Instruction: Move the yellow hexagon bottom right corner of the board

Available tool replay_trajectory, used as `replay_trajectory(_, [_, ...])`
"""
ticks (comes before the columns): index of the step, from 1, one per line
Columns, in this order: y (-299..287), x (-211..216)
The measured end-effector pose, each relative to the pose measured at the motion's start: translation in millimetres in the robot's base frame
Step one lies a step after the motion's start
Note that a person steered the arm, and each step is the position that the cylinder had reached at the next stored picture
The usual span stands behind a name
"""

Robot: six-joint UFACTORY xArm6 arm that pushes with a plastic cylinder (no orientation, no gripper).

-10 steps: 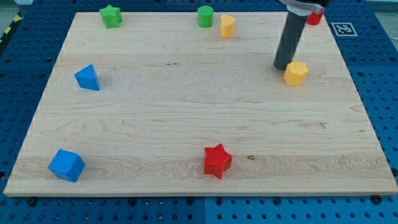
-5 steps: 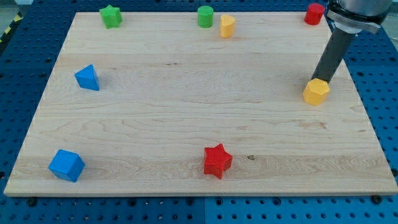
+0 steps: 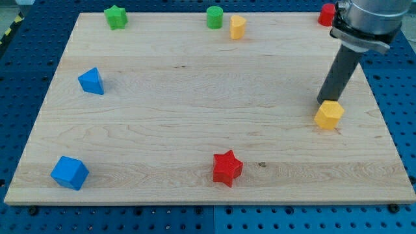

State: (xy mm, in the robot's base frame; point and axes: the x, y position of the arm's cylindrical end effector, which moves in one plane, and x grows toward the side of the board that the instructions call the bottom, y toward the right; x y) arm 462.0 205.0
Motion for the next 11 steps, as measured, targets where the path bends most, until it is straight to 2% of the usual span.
replay_trajectory(2, [-4.6, 45.0])
replay_trajectory(4, [-62.4, 47.0])
replay_trajectory(7, [-28.3, 82.0])
replay_trajectory(10, [-36.2, 64.3])
replay_trajectory(11, [-16.0, 64.3])
